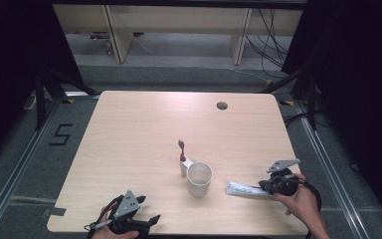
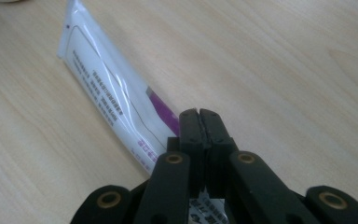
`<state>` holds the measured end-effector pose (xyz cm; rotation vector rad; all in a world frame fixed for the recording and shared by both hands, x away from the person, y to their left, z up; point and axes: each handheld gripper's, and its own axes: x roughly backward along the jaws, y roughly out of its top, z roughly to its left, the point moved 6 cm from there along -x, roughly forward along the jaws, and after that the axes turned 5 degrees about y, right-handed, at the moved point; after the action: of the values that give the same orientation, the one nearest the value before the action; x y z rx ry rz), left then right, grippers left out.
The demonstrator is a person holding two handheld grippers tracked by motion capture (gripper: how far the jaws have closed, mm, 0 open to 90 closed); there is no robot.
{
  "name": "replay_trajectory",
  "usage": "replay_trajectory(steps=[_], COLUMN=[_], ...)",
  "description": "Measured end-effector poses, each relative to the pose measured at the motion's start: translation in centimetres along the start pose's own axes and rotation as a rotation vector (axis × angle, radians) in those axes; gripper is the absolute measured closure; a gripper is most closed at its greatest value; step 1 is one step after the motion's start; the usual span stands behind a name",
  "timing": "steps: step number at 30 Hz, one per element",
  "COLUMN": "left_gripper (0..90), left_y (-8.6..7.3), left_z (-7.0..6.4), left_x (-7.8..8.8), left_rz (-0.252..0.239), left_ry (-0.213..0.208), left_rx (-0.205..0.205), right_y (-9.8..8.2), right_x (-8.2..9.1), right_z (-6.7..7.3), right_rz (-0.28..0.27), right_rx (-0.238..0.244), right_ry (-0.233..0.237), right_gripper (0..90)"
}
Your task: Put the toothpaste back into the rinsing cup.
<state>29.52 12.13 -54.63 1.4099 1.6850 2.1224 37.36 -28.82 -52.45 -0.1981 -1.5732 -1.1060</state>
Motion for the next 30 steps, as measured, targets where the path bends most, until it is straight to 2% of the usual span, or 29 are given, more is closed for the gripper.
replay_trajectory(steps=[1,2,6,7,8,9,10,11,12,14,16,18,20,21,22,23,25,26,27,28,30], left_gripper=[20.5,20.6,20.6,20.5,20.5,20.5,20.5,20.5,20.5,20.5,20.5,20.6,20.5,20.5,20.5,20.6,20.5,20.5,20.5,20.5,20.5], left_y=[0.0,0.0,0.0,0.0,0.0,-0.1,-0.1,-0.1,-0.1,-0.1,-0.1,0.0,-0.1,-0.1,-0.1,-0.1,-0.2,-0.1,-0.1,-0.1,-0.1], left_z=[0.1,0.1,0.0,0.0,0.1,0.1,0.0,0.1,0.3,0.0,0.1,0.1,0.2,0.1,0.1,0.3,0.3,0.0,0.1,0.3,0.1], left_x=[0.0,0.0,-0.1,-0.1,-0.1,0.0,-0.1,0.0,0.0,-0.1,0.0,-0.2,0.0,0.0,-0.1,0.0,0.1,-0.2,-0.1,0.0,-0.2], left_rz=[0.004,0.006,-0.004,-0.002,0.003,0.008,0.000,0.008,0.018,0.004,0.007,-0.006,0.018,0.012,0.004,0.017,0.026,-0.008,0.000,0.010,-0.002], left_ry=[0.001,0.001,0.001,0.001,0.001,0.000,0.000,0.000,0.005,0.007,0.004,0.002,0.008,0.000,0.001,0.009,0.013,0.002,0.006,0.004,0.002], left_rx=[-0.008,-0.007,0.004,0.001,-0.005,-0.012,0.001,-0.013,-0.028,0.000,-0.009,0.008,-0.024,-0.014,-0.005,-0.024,-0.026,0.008,0.008,-0.012,-0.002], right_y=[-0.1,-0.3,-0.1,0.1,0.2,0.3,0.3,0.5,0.5,0.6,0.6,0.7,0.5,0.4,0.4,0.3,0.3,0.3,0.3,0.3,0.4], right_x=[0.2,0.2,0.9,1.0,1.3,1.7,2.0,2.1,2.2,2.5,2.5,2.4,2.2,2.1,2.0,1.7,1.4,1.2,1.1,1.0,0.7], right_z=[-0.1,0.2,0.4,0.2,0.5,0.7,0.7,0.8,1.0,1.3,1.6,1.8,2.1,2.3,2.3,2.5,2.5,2.7,2.6,2.7,2.7], right_rz=[0.005,0.019,-0.014,-0.035,-0.032,-0.027,-0.017,-0.028,-0.023,0.005,0.015,0.036,0.066,0.079,0.093,0.106,0.125,0.134,0.147,0.156,0.176], right_rx=[0.020,-0.002,0.020,0.047,0.031,0.054,0.088,0.120,0.133,0.183,0.218,0.249,0.271,0.272,0.294,0.291,0.317,0.311,0.328,0.328,0.340], right_ry=[-0.003,0.010,-0.004,-0.008,0.003,-0.003,-0.008,-0.017,-0.018,-0.026,-0.036,-0.033,-0.042,-0.046,-0.044,-0.043,-0.046,-0.046,-0.055,-0.049,-0.054], right_gripper=[87.3,86.2,81.7,79.3,77.6,75.9,74.0,72.1,70.1,65.8,62.8,58.9,56.4,55.1,54.9,54.6,52.7,52.2,51.8,51.7,51.7])
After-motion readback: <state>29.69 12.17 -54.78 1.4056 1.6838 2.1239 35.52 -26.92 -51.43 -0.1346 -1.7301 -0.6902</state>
